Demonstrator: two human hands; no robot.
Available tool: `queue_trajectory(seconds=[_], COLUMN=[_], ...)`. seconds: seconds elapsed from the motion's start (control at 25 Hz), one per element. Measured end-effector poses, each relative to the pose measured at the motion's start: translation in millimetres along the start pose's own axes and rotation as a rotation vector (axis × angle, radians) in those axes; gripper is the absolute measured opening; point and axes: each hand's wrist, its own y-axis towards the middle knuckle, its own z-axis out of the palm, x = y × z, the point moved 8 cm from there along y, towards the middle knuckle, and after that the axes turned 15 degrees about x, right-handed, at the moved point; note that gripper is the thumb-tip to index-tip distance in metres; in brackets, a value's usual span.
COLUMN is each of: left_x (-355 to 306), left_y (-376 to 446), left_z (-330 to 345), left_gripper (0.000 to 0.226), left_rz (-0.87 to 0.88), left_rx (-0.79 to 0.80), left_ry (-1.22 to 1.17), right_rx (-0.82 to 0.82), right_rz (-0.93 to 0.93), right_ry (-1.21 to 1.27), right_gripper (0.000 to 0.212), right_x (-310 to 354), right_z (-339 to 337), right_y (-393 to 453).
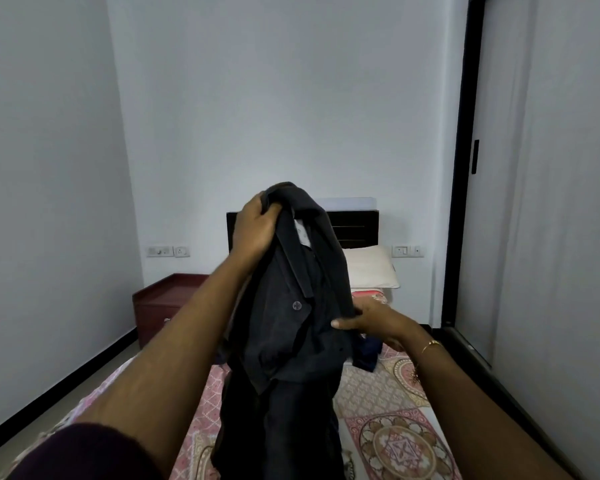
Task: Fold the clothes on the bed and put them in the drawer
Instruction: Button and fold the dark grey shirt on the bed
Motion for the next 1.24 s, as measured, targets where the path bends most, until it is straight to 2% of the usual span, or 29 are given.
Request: queue_trajectory(seconds=[0.08, 0.12, 0.2, 0.24, 0.32, 0.4, 0.48, 0.56, 0.6, 0.68, 0.76, 0.84, 0.88, 0.92, 1.0, 1.04, 1.12, 1.16, 1.24], left_x=[8, 15, 33, 44, 71, 94, 112, 117, 116, 105, 99, 103, 104, 105, 113, 118, 123, 120, 105], left_y=[-1, -3, -7, -9, -15, -25, -34, -39, -41, -46, -54, -65, -70, -72, -76, -78, -77, -74, -70], left_z=[-24, -36, -55, -62, -68, -72, -76, -62, -50, -27, -14, -10, -9, -8, 3, 11, 23, 23, 14], left_gripper=[0.010, 0.017, 0.031, 0.033, 0.031, 0.033, 0.032, 0.037, 0.042, 0.042, 0.032, 0.010, 0.010, 0.021, 0.033, 0.038, 0.039, 0.034, 0.027], left_rz=[-0.090, -0.154, -0.249, -0.282, -0.362, -0.450, -0.538, -0.587, -0.582, -0.504, -0.439, -0.446, -0.428, -0.398, -0.319, -0.254, -0.089, -0.009, 0.060], left_rx=[-0.075, -0.099, -0.050, 0.007, 0.136, 0.168, 0.116, 0.194, 0.281, 0.474, 0.624, 0.740, 0.787, 0.828, 0.925, 0.973, 0.952, 0.900, 0.789], left_ry=[0.243, 0.407, 0.663, 0.676, 0.497, 0.240, 0.054, -0.066, -0.071, 0.085, 0.179, 0.067, 0.068, 0.121, 0.479, 0.751, 1.087, 1.117, 0.954], right_rx=[-0.085, -0.168, -0.377, -0.440, -0.444, -0.362, -0.271, -0.248, -0.272, -0.349, -0.497, -0.660, -0.708, -0.734, -0.781, -0.804, -0.834, -0.805, -0.715], right_rz=[-0.075, -0.116, -0.129, -0.114, -0.078, -0.036, 0.006, 0.013, 0.004, -0.025, -0.036, 0.022, 0.051, 0.072, 0.085, 0.087, 0.053, 0.015, -0.081], right_ry=[0.278, 0.350, 0.306, 0.240, 0.141, 0.154, 0.192, 0.156, 0.109, 0.006, -0.106, -0.201, -0.250, -0.292, -0.315, -0.270, -0.150, -0.115, -0.144], right_gripper=[0.019, 0.019, 0.031, 0.045, 0.064, 0.073, 0.062, 0.033, 0.021, 0.010, 0.014, 0.022, 0.026, 0.028, 0.028, 0.025, 0.014, 0.015, 0.033], right_x=[-11, -16, -24, -25, -22, -22, -23, -20, -18, -16, -19, -27, -29, -29, -31, -34, -39, -39, -32], right_z=[-12, -23, -47, -56, -67, -72, -72, -72, -75, -80, -94, -111, -116, -117, -116, -115, -115, -115, -113], right_y=[-5, -9, -23, -30, -42, -50, -55, -57, -58, -61, -68, -76, -78, -77, -74, -72, -72, -71, -69])
